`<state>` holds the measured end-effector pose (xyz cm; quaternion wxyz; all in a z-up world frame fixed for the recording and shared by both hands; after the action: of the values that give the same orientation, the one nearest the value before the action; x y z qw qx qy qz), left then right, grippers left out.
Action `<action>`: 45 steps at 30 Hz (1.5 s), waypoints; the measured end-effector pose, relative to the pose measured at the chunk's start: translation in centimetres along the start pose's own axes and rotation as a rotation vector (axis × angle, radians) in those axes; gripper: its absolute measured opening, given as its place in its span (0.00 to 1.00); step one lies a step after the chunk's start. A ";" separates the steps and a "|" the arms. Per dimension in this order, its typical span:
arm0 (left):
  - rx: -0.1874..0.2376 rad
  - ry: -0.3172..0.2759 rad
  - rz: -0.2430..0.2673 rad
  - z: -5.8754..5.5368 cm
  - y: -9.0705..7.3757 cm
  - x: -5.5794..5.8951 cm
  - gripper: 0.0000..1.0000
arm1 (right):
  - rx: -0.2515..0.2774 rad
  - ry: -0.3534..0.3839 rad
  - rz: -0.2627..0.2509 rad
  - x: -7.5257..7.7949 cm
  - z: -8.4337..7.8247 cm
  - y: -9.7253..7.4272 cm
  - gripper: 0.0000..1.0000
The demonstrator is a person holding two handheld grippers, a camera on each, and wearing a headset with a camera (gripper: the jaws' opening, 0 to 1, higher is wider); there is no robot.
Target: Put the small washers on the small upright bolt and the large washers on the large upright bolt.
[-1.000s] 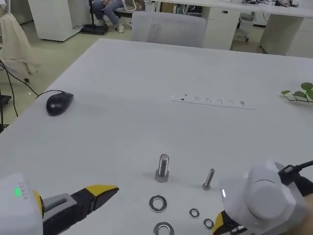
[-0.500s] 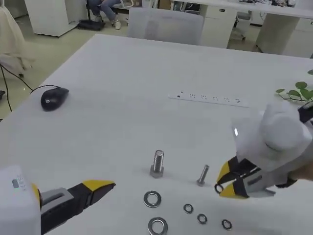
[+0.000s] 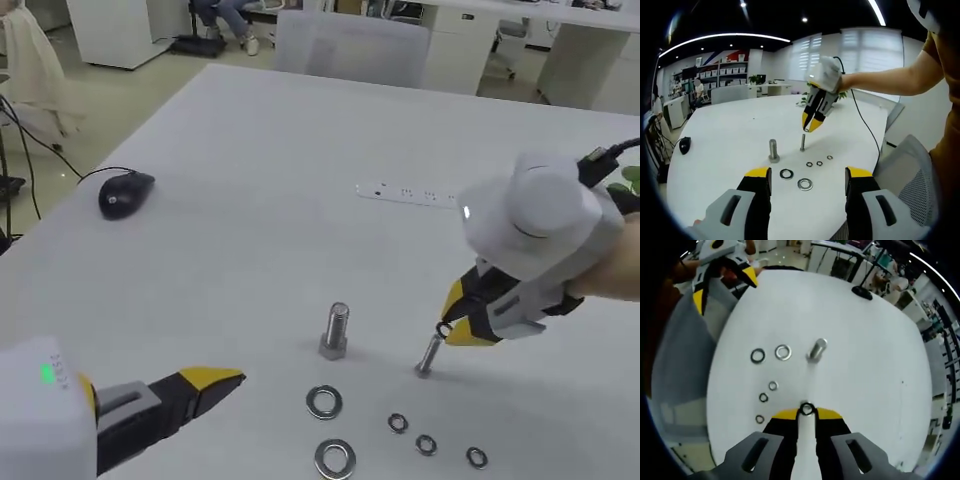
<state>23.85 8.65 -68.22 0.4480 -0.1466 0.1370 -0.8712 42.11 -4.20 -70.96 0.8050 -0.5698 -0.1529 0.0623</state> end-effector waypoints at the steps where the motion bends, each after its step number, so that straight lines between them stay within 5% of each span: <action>1: 0.002 -0.001 0.001 0.1 0.0 0.0 0.59 | -0.005 0.000 0.002 0.0 0.0 0.1 0.12; 24: 0.006 0.001 0.000 0.6 0.5 -0.4 0.59 | -0.048 -0.005 0.047 0.2 -0.4 1.6 0.12; 45: -0.005 -0.005 0.014 0.2 0.2 -0.8 0.58 | -0.042 0.014 0.093 0.2 -1.7 5.3 0.13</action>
<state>24.49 9.18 -68.20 0.4543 -0.1487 0.1392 -0.8673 43.20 -3.87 -76.41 0.7903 -0.5933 -0.1219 0.0924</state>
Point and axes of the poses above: the centre of the closed fingertips' face, and the gripper's own axes: y roughly forward along the fingers, x roughly to its right, z roughly out of its top, the point moved 4 cm from there along -y, roughly backward along the fingers, and after that the axes turned 1 degree about -z, right-handed, at the moved point
